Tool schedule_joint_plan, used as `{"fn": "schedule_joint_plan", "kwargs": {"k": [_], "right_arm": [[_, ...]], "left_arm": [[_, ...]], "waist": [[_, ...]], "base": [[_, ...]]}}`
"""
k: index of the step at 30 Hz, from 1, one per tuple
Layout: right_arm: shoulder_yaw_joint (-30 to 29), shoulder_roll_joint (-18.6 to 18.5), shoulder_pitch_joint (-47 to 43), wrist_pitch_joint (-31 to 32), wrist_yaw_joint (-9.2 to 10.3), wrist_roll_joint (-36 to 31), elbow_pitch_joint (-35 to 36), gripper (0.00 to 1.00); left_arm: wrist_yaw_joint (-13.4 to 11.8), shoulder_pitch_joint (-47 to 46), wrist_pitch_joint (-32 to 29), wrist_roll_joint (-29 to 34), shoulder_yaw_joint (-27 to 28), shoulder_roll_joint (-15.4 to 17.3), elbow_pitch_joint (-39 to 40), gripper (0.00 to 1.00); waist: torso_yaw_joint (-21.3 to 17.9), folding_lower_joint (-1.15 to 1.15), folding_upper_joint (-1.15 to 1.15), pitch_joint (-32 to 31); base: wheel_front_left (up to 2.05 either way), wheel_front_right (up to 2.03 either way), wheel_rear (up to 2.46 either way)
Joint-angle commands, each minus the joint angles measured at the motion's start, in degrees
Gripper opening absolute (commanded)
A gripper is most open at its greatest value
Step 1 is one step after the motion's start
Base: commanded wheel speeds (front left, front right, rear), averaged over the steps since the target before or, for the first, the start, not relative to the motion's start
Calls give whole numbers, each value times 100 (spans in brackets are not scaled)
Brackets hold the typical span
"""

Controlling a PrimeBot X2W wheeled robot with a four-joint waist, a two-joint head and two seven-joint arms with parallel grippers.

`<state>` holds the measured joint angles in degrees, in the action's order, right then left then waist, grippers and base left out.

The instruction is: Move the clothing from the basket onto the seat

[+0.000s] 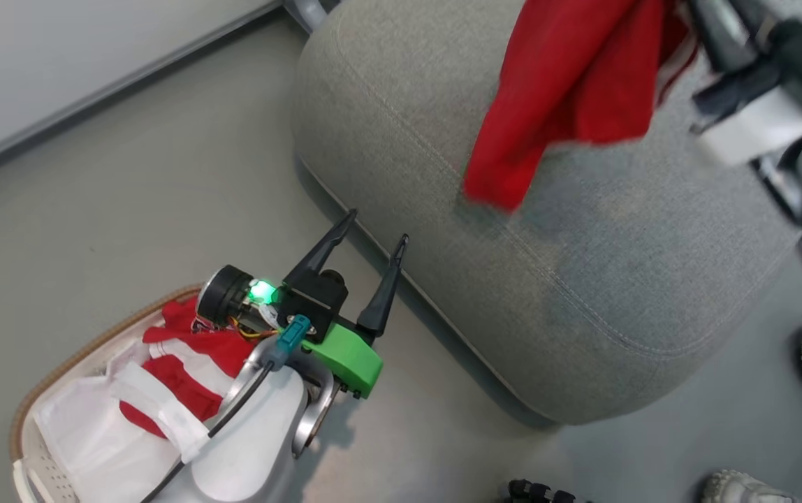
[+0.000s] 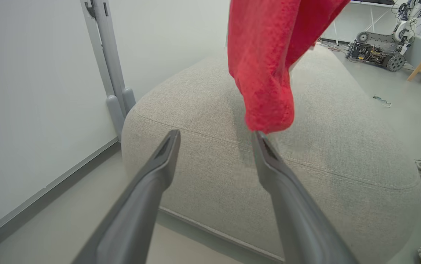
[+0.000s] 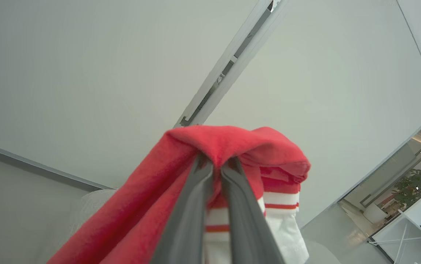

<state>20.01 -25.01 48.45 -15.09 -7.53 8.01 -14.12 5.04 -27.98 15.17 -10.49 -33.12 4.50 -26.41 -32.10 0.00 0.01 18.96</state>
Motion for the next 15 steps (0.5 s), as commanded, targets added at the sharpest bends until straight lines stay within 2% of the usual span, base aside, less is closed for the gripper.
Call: {"fn": "schedule_joint_plan", "kwargs": {"k": [1,4,10,12,15], "right_arm": [[-17,-67,312,-10,8,-40,-104,0],[-287,-328,973,-11,9,-75,-353,0],[-572,-813,1684,-7,9,-272,-1064,0],[-649,-870,1818,-7,9,-320,-1313,0],[-764,-703,1746,-6,9,-480,-1570,0]], "left_arm": [[-8,-116,-3,64,48,95,43,100],[33,-204,-2,174,38,166,108,100],[67,-414,-3,266,47,164,169,100],[74,-476,-3,275,42,142,197,100],[91,-541,-3,305,49,143,223,100]], "waist": [[3,0,-1,447],[140,0,-1,714],[521,0,-1,1130],[661,0,-1,1240],[836,0,-1,1406]], "base": [[0,0,0],[0,0,0],[0,0,0],[0,0,0],[0,0,0]]}}
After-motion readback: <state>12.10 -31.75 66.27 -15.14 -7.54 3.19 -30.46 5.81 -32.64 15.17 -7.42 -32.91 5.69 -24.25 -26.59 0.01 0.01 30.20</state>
